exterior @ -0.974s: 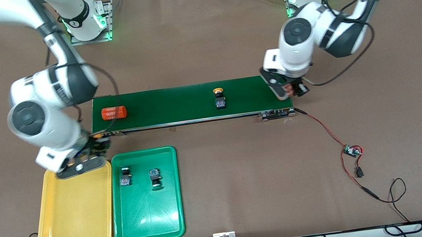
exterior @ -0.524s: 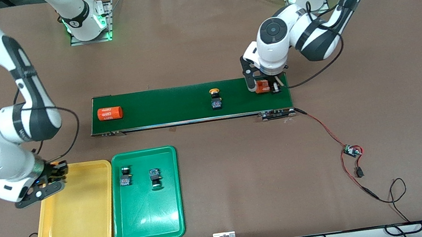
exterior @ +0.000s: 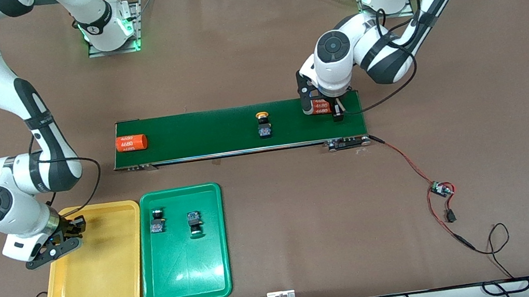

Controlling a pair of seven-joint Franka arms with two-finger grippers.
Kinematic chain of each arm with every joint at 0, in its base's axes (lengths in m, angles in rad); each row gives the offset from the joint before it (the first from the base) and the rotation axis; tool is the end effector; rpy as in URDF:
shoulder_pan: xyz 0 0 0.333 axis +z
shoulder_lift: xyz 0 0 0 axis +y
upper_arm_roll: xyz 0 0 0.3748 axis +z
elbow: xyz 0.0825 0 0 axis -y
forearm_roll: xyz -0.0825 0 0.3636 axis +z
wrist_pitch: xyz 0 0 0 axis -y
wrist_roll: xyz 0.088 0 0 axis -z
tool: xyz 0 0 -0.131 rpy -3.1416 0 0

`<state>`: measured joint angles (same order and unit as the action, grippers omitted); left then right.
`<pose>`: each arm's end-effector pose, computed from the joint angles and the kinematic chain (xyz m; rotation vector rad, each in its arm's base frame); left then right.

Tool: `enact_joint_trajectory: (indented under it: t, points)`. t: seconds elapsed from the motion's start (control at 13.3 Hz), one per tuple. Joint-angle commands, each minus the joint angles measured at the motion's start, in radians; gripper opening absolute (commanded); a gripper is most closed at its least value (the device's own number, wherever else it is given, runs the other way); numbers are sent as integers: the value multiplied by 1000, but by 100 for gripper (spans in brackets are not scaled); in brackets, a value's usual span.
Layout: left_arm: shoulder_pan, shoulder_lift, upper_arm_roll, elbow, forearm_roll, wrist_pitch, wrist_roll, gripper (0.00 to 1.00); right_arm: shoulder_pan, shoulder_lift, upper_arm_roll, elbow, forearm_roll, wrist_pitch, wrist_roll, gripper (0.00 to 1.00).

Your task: Sort buttons by color to trays

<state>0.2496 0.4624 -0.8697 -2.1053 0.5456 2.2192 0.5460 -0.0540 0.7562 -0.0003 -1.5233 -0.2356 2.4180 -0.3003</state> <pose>0.4835 -0.2876 0.2989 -2.2430 2.1062 0.1894 0.7512 -0.0456 0.2579 2.8855 0.6033 0.1567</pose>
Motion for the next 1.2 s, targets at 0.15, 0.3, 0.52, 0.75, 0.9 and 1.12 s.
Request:
enact_joint_trajectory:
  t: [0.15,0.3,0.52,0.75,0.9,1.12]
  points:
    - [-4,-143,133,99,-21,4,25,100,-27,41,13,29,-8,32,13,88]
    - [-4,-198,178,142,-73,-45,17,100,-17,35,13,29,-1,29,13,92]
    - [-1,-228,261,272,-267,-214,-97,100,-10,-18,20,8,1,-38,53,92]
    - [-1,-257,320,314,-292,-265,-422,100,6,-133,68,-11,62,-273,165,95]
    - [0,-280,354,307,-292,-292,-718,100,64,-243,68,-79,113,-379,263,95]
    - [-1,-309,391,326,-311,-338,-885,100,74,-403,115,-237,200,-395,334,100]
